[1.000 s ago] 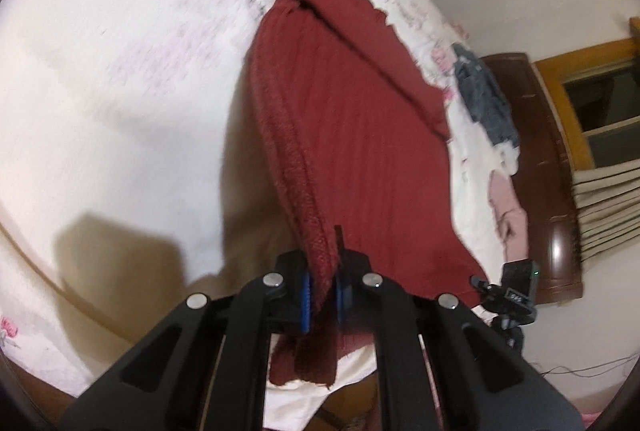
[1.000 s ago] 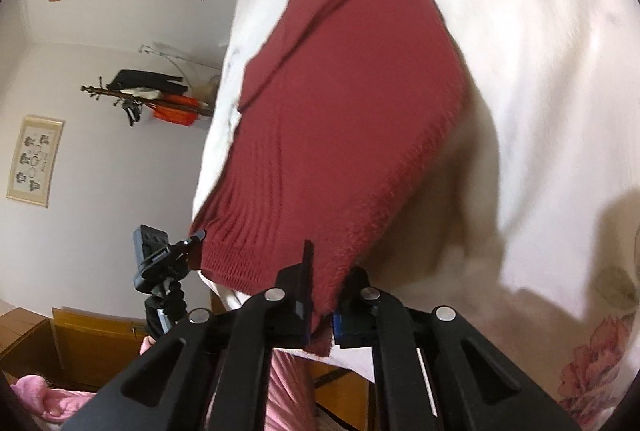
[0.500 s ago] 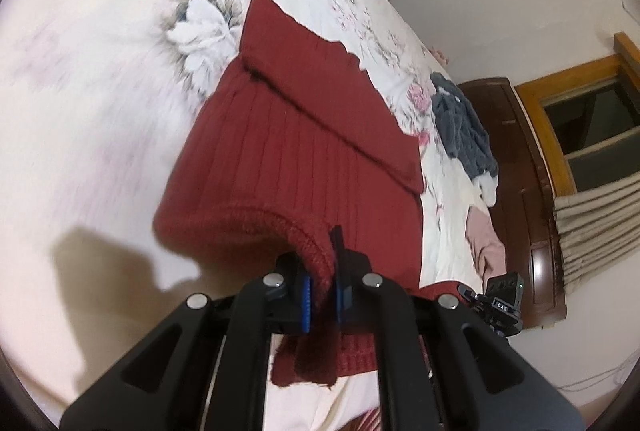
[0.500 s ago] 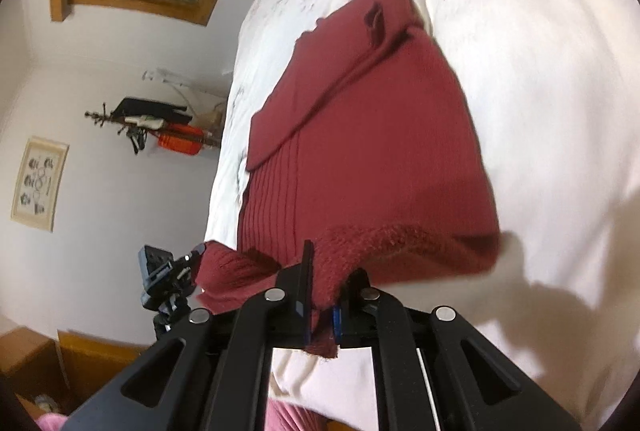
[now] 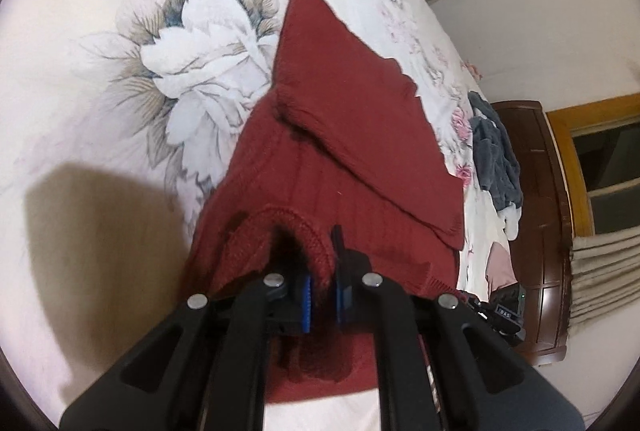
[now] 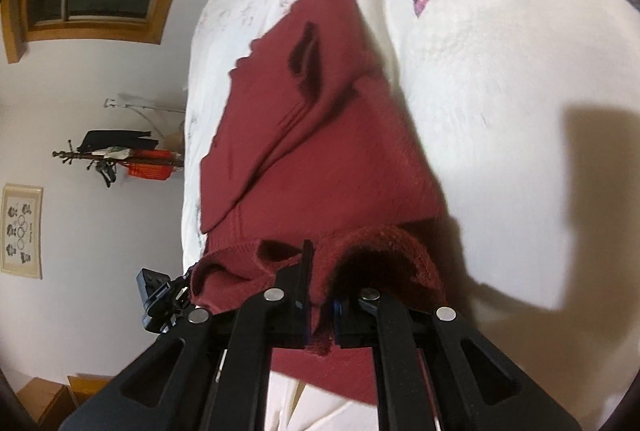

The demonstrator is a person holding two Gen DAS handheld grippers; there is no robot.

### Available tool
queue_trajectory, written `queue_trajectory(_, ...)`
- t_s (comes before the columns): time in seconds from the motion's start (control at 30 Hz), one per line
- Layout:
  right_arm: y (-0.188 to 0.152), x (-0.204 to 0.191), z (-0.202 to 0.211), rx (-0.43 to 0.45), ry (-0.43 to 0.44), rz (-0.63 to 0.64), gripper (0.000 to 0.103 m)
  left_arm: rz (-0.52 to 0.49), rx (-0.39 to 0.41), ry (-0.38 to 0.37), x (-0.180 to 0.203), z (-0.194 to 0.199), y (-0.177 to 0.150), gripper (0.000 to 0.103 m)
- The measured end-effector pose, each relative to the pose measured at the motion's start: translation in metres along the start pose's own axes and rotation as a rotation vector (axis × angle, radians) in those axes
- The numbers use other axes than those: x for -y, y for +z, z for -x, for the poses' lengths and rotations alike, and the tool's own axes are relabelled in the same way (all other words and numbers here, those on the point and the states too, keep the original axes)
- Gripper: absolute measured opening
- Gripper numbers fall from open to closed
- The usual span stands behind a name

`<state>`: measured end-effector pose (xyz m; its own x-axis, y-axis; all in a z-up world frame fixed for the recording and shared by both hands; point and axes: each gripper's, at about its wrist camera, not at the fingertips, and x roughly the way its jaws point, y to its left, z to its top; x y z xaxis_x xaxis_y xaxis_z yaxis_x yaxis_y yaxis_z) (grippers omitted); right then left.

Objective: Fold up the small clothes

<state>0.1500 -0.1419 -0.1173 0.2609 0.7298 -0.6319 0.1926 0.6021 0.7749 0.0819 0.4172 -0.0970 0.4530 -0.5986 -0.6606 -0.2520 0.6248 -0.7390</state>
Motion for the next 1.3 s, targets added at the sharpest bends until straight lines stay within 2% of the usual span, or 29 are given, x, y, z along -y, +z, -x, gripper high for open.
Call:
queue_trajectory(0.13, 0.011, 0.007, -0.009, -0.025, 0.005, -0.025, 0.011, 0.042, -0.023, -0.027, -0.009, -0.008, 0.009, 0.008)
queue_trajectory(0.3, 0.021, 0.012, -0.008, -0.047, 0.031, -0.06, 0.017, 0.114, -0.04, -0.104, -0.012, -0.004, 0.021, 0.011)
queue_trajectory(0.33, 0.021, 0.01, -0.006, -0.048, 0.028, -0.054, 0.021, 0.114, -0.039, -0.112, -0.011, -0.001, 0.021, 0.014)
queue_trajectory(0.37, 0.022, 0.009, -0.004, -0.047, 0.028, -0.053, 0.024, 0.105, -0.032, -0.117, -0.009, 0.005, 0.022, 0.022)
queue_trajectory(0.43, 0.024, 0.009, 0.008, -0.027, 0.035, -0.06, 0.041, 0.094, -0.03, -0.119, -0.008, 0.012, 0.022, 0.029)
queue_trajectory(0.5, 0.027, 0.007, 0.02, 0.003, 0.02, -0.05, 0.046, 0.078, -0.013, -0.091, -0.007, 0.023, 0.023, 0.034)
queue_trajectory(0.6, 0.027, 0.002, 0.036, 0.031, -0.022, -0.008, 0.054, 0.008, 0.012, -0.025, -0.001, 0.037, 0.023, 0.034)
queue_trajectory(0.73, 0.024, -0.006, 0.044, 0.037, -0.073, 0.05, 0.059, -0.167, 0.04, 0.1, 0.024, 0.038, 0.023, 0.042)
queue_trajectory(0.8, 0.02, -0.009, 0.044, 0.036, -0.094, 0.078, 0.061, -0.269, 0.047, 0.169, 0.038, 0.032, 0.024, 0.054)
queue_trajectory(0.87, 0.017, -0.013, 0.042, 0.03, -0.105, 0.104, 0.061, -0.371, 0.048, 0.24, 0.053, 0.017, 0.024, 0.058)
queue_trajectory(1.0, 0.011, -0.022, 0.033, 0.013, -0.144, 0.175, 0.061, -0.505, 0.016, 0.344, 0.068, -0.015, 0.029, 0.058)
queue_trajectory(1.17, 0.006, -0.038, 0.023, 0.0, -0.205, 0.271, 0.061, -0.54, -0.023, 0.368, 0.072, -0.04, 0.034, 0.056)
queue_trajectory(1.27, 0.006, -0.042, 0.022, 0.002, -0.224, 0.3, 0.062, -0.565, -0.04, 0.398, 0.074, -0.048, 0.032, 0.05)
queue_trajectory(1.3, 0.006, -0.043, 0.022, 0.004, -0.227, 0.307, 0.062, -0.566, -0.045, 0.399, 0.074, -0.05, 0.032, 0.042)
